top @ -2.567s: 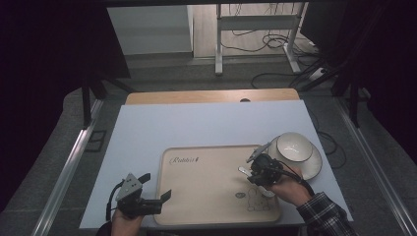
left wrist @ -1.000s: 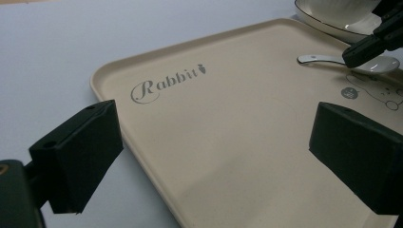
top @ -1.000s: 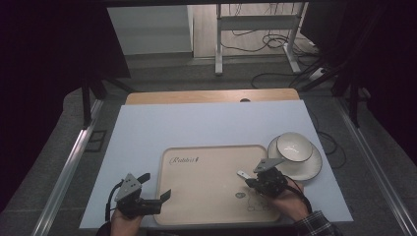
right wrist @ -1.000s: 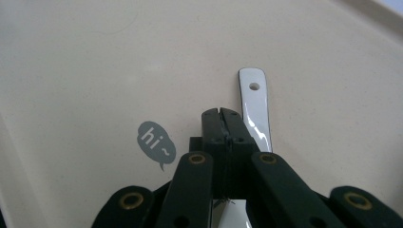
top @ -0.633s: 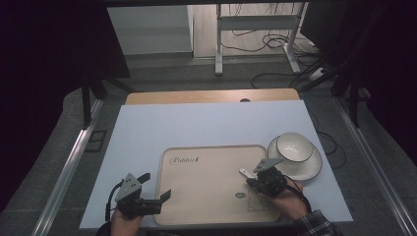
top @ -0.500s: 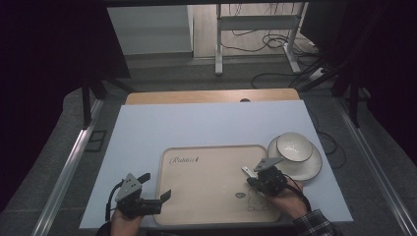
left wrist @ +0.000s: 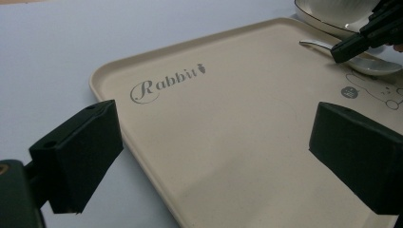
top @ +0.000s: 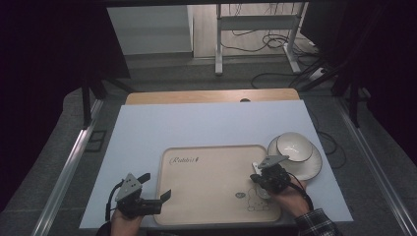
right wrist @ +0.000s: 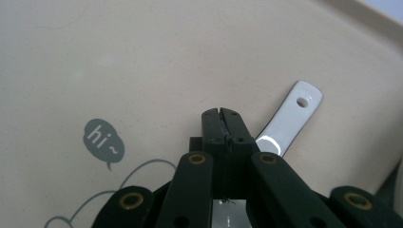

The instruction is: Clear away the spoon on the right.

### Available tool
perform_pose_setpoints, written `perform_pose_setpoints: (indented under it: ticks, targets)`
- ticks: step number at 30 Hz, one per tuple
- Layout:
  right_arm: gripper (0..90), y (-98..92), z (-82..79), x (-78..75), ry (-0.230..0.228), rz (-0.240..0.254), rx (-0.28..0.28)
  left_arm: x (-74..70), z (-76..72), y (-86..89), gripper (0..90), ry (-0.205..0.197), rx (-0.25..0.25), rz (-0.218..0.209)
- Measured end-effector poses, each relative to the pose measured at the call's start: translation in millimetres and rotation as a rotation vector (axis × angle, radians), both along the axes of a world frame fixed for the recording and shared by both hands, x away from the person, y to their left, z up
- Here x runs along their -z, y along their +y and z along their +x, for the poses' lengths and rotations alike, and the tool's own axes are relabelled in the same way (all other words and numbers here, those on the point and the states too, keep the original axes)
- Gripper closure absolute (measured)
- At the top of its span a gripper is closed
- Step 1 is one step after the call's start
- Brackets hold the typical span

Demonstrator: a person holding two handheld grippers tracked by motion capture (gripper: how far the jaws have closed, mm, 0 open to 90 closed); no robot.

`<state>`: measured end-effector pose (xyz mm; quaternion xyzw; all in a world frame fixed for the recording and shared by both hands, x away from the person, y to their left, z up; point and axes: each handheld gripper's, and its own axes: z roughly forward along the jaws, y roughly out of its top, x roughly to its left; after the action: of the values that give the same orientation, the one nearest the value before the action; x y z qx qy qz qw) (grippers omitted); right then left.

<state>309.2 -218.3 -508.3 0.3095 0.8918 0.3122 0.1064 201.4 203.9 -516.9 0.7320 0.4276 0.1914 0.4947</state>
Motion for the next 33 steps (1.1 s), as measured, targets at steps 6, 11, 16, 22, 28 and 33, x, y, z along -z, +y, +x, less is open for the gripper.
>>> perform_pose_setpoints:
  ticks: [6,11,16,22,28,33]
  targets:
    - [90.0,-3.0,1.6,0.2,0.000,-0.002,0.014,0.0,0.0,-0.1,3.6,0.000,0.001,0.000]
    - [89.8,-2.6,1.5,-0.3,-0.007,0.002,0.008,0.2,0.1,-0.2,3.6,0.001,0.001,0.000]
    - [86.8,-2.7,0.5,-2.4,-0.014,0.011,0.012,0.3,0.2,-0.3,3.6,0.002,0.001,0.001]
    - [82.8,-2.3,-1.3,-6.1,-0.034,0.028,0.011,0.3,0.1,-0.3,3.6,0.002,0.001,0.000]
    - [77.5,-1.2,-4.0,-9.6,-0.052,0.033,0.007,0.3,0.1,-0.3,3.6,0.002,0.000,0.000]
    - [72.2,-1.7,-5.7,-12.4,-0.067,0.044,0.009,0.2,0.1,-0.1,3.6,0.002,0.000,-0.001]
